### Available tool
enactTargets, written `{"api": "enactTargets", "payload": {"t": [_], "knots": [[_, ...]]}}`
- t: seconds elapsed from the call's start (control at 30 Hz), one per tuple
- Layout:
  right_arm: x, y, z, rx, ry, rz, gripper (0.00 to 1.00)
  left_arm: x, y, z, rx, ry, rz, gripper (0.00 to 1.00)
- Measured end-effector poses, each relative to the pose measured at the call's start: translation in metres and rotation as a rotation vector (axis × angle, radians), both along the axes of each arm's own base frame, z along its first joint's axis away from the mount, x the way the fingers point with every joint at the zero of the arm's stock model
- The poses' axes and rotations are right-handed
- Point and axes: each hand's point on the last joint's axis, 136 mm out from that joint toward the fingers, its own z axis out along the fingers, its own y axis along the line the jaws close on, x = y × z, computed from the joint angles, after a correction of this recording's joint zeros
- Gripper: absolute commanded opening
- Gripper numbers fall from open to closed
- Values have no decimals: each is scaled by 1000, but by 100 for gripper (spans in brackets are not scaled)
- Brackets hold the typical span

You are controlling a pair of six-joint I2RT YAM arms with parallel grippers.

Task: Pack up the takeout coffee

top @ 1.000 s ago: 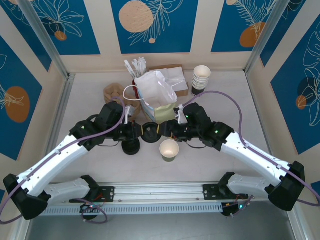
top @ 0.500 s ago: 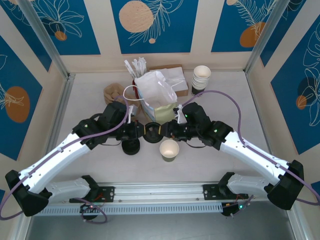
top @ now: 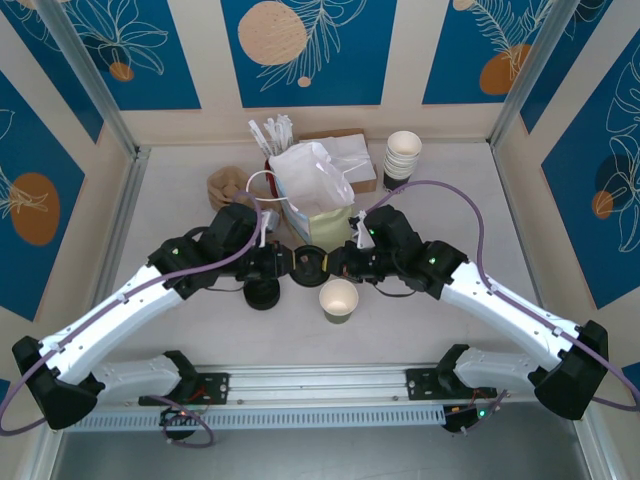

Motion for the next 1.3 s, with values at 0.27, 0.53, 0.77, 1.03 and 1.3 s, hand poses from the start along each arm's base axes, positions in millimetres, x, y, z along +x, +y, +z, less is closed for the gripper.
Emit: {"api": "enactTargets", "payload": {"t": [0.27,0.53,0.77,1.03,1.3], "knots": [[6,-11,6,-6,-19,-33,0,2,-9,19,-43,-46,-23,44],[10,-28,4,-27,-10,-73,0,6,-13,53,-84,-137,-48,56],[11,-44,-6,-77,28,-89,0,9,-9,72,-15,-339,-162,61],[3,-59,-7,-91,79,-70,0,4,-8,84,99,-610,-372,59],[-5,-63,-3,-111,175,32,0,-18,-26,81,162,-883,-691,65]]}}
